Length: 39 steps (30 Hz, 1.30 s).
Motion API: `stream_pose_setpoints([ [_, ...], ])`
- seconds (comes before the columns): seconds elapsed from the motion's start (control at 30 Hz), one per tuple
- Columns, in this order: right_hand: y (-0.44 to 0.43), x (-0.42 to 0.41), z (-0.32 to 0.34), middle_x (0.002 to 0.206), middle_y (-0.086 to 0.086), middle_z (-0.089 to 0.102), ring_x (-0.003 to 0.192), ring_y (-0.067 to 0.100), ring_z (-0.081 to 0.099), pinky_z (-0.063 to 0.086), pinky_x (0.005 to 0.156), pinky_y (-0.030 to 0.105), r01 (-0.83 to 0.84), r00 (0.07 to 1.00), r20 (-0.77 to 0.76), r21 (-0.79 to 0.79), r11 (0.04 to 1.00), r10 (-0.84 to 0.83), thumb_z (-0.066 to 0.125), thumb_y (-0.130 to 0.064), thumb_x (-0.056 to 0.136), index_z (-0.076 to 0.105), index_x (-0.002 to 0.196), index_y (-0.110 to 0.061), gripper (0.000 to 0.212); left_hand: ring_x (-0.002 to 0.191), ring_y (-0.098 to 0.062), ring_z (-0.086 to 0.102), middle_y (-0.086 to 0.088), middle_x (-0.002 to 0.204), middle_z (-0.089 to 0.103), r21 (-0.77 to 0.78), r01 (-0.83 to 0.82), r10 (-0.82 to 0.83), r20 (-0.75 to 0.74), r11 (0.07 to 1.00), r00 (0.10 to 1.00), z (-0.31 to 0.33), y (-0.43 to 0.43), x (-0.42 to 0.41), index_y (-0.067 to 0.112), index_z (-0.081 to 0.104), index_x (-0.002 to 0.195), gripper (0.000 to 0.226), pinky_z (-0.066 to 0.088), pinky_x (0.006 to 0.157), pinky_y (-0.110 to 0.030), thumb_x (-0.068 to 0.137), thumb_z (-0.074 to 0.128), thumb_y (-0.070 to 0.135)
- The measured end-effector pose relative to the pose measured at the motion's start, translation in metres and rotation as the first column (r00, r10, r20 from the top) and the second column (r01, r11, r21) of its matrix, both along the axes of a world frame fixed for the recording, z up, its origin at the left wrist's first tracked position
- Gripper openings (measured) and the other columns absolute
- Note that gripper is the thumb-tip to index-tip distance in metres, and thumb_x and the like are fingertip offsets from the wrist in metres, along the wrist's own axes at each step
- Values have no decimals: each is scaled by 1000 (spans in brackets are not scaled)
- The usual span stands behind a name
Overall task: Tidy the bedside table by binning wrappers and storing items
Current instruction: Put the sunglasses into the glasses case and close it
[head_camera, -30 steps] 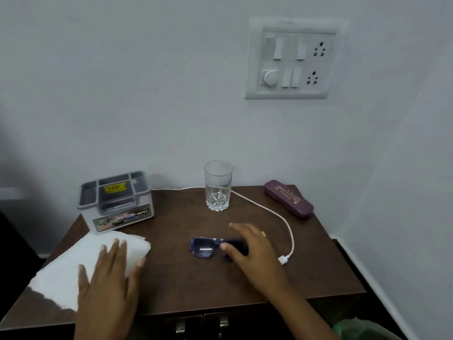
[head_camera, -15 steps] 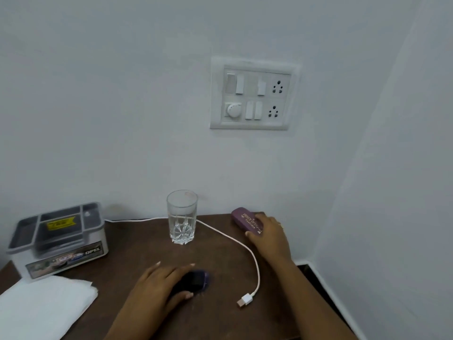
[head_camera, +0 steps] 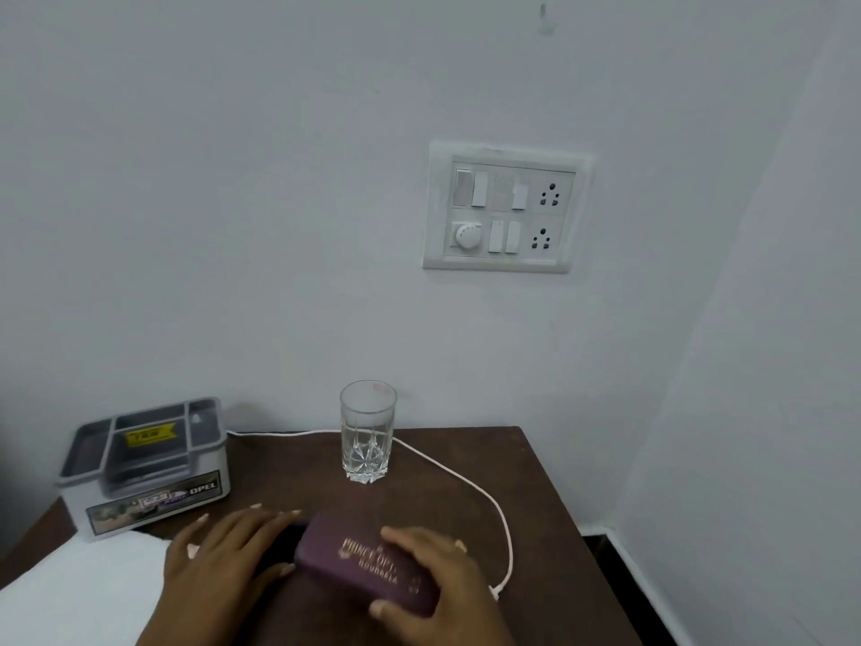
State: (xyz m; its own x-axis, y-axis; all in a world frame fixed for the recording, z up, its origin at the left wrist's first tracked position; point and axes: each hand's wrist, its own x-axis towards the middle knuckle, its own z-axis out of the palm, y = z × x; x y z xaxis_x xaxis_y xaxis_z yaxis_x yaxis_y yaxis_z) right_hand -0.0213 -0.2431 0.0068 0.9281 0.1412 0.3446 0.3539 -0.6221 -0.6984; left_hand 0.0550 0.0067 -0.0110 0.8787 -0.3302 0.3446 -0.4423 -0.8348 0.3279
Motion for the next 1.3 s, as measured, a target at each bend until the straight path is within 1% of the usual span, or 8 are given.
stream_pose_setpoints([
  [0.17,7,3,-15,116,-64,20,117,-22,27,16,104,4,-183,982,-83,-168,969,171,41,-86,62,22,103,-86,45,135,18,-1,29,134,40,-27,-77,75,-43,997,996,7,6,-10,41,48,122,59,8,104,-21,90,4,63],
  [0.37,4,-5,-12,122,-40,45,123,-11,40,25,103,8,-177,984,-13,-162,971,177,69,-50,72,35,115,-72,59,119,24,32,54,127,27,-404,146,-193,-80,903,978,19,5,-54,67,43,116,31,17,96,6,85,45,61],
  [0.53,3,-7,-11,126,-40,44,125,-11,40,27,105,11,-204,979,-15,-166,965,205,69,-44,74,50,127,-45,57,119,30,24,56,130,9,-335,221,-293,-182,916,939,8,-7,-63,81,10,115,81,23,93,7,50,59,83],
  [0.67,1,-8,-18,134,-28,48,131,-10,34,18,113,14,-139,981,94,-288,947,173,64,-50,75,51,128,-41,55,121,24,30,53,130,17,-343,212,-279,-159,915,947,-1,-8,-59,81,18,115,78,26,95,3,49,60,82],
  [0.83,11,-13,-25,112,-3,70,103,9,66,52,90,23,73,870,448,-528,846,205,58,-39,74,71,108,-22,40,114,18,46,46,124,43,-295,177,-222,-127,939,967,-3,-7,-58,70,34,119,73,40,99,-18,54,66,76],
  [1.0,19,-11,-31,97,7,75,90,18,72,58,78,27,275,747,594,-685,674,299,52,-24,81,64,105,-6,32,112,14,48,38,115,54,-292,137,-188,-154,947,970,-4,-7,-57,73,38,110,63,41,102,-28,52,60,83],
  [1.13,21,-7,-24,93,7,75,85,17,72,59,72,25,269,759,562,-731,627,329,57,-23,76,62,104,-6,33,111,21,42,43,112,48,-290,126,-181,-172,949,968,0,-8,-58,68,43,104,60,37,102,-18,49,52,88],
  [1.3,7,-11,17,112,-9,70,99,0,65,52,81,14,-60,940,233,-606,793,249,53,-44,82,69,109,-26,36,114,16,44,35,121,50,-292,123,-197,-243,949,950,6,-7,-60,62,39,118,77,31,98,-4,47,64,79],
])
